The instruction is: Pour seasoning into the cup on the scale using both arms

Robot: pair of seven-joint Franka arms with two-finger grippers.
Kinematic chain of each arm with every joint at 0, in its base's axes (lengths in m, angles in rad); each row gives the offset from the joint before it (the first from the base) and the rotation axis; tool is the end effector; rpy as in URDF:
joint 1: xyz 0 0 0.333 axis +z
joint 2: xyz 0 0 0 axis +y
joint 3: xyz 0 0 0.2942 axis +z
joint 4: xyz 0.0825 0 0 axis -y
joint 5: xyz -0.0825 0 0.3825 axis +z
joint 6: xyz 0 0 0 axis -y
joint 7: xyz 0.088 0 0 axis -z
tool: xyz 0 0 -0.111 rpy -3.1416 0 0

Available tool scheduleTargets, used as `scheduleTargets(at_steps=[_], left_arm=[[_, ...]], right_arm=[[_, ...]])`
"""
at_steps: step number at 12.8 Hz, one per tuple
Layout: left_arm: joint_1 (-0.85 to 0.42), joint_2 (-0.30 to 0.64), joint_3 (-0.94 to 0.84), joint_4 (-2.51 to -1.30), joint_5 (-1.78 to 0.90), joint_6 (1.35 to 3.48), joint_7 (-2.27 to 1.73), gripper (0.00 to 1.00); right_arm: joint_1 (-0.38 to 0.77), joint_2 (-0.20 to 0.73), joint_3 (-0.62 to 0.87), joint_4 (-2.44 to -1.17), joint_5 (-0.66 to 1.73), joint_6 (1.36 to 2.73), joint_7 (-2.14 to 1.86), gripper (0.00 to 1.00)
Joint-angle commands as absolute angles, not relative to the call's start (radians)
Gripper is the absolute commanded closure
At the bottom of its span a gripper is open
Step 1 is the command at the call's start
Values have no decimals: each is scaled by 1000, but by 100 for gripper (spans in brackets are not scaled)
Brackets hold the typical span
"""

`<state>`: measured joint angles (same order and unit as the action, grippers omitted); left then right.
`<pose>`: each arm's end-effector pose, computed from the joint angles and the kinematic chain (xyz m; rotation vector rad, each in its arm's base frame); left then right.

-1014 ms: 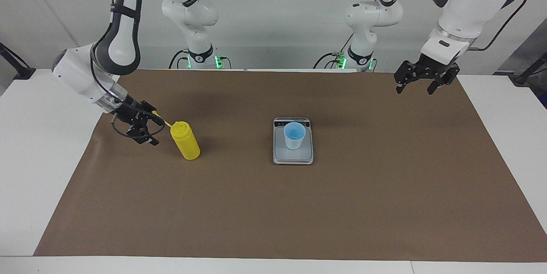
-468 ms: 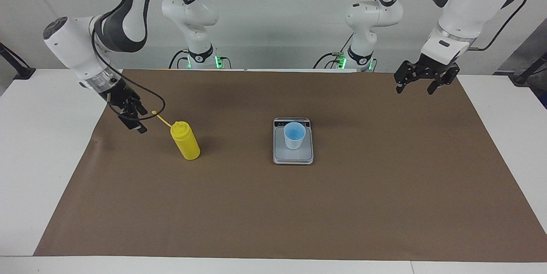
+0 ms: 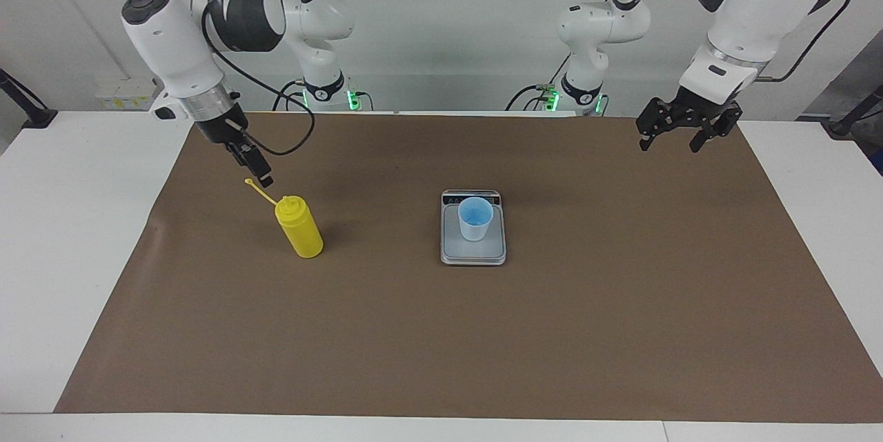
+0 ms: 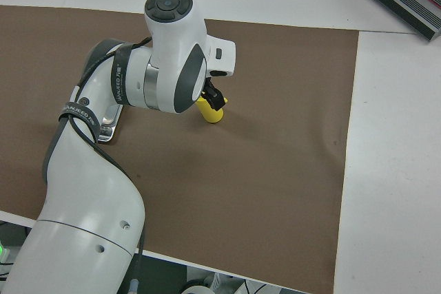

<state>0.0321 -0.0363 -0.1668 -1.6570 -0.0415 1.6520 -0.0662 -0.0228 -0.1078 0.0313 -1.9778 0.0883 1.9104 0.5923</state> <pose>0.5437 -0.0795 0.5849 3.1013 -0.1020 0.0420 0.5326 0.0116 0.4933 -2.9111 0.9191 -0.0225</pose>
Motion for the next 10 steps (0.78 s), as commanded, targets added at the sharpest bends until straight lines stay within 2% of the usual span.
scheduleTargets(at_steps=[1, 4, 8, 10], left_arm=[[43, -61, -167, -1680, -58, 1643, -58, 0], [43, -61, -167, -1678, -58, 1643, -58, 0], [43, -60, -167, -1678, -58, 1643, -58, 0], [43, -61, -167, -1678, -58, 1643, -58, 0]], right_arm=[[-12, -66, 31, -1853, 17, 1790, 435, 0], [0, -57, 31, -1797, 5, 1772, 356, 0], [15, -2, 31, -1625, 2, 1636, 272, 0], [18, 5, 31, -1606, -26, 1615, 258, 0]])
